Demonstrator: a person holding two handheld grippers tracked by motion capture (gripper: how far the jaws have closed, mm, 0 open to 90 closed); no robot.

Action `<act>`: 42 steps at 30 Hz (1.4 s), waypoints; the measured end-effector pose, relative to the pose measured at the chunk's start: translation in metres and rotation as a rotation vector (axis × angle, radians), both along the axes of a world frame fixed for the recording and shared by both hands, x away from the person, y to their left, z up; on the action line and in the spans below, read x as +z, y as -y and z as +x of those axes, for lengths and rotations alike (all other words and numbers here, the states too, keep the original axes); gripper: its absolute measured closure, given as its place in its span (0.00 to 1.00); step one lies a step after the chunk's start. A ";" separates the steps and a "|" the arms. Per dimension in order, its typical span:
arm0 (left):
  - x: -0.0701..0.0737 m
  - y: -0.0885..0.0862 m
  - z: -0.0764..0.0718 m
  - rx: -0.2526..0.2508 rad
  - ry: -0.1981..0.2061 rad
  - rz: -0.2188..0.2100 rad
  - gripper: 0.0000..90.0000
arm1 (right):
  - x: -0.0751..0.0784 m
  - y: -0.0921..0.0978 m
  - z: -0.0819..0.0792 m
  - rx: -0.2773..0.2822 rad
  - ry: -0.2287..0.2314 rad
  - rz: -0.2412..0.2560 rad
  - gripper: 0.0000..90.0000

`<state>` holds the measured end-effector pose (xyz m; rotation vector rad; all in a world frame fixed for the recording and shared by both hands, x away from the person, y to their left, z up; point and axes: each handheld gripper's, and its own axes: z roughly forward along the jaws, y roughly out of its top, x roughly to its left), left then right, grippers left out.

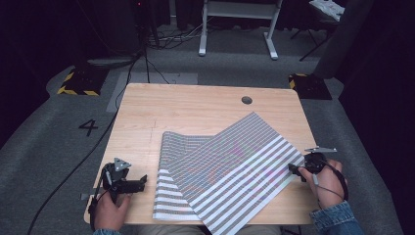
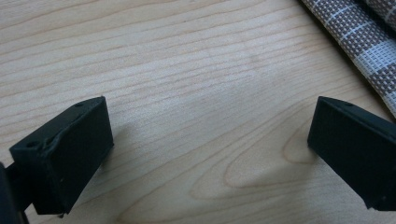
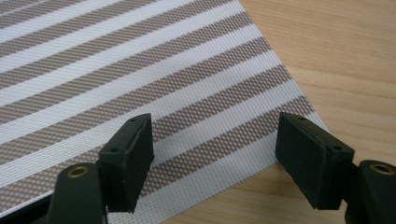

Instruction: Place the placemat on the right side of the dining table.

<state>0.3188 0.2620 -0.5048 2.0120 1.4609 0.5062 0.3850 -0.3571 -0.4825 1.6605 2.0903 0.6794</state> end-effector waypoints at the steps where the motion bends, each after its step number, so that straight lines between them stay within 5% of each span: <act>1: 0.000 0.000 0.000 0.000 0.000 0.000 0.00 | -0.001 0.001 0.000 -0.006 0.003 0.006 0.31; 10: 0.000 0.000 0.000 0.000 0.000 0.000 0.00 | 0.000 -0.003 0.003 -0.003 -0.017 -0.007 0.28; 15: 0.000 0.000 0.000 0.000 0.000 0.000 0.00 | 0.003 -0.004 0.007 0.041 -0.040 -0.019 0.36; 26: 0.000 0.000 0.000 0.000 0.000 0.000 0.00 | 0.009 -0.018 0.003 0.216 -0.038 -0.035 0.91; 31: 0.000 0.000 0.000 0.000 0.000 0.000 0.00 | 0.023 -0.021 0.001 0.238 0.043 -0.032 0.96; 42: 0.000 0.001 -0.005 0.006 -0.001 -0.002 0.00 | 0.087 -0.023 0.017 0.275 0.256 -0.097 0.96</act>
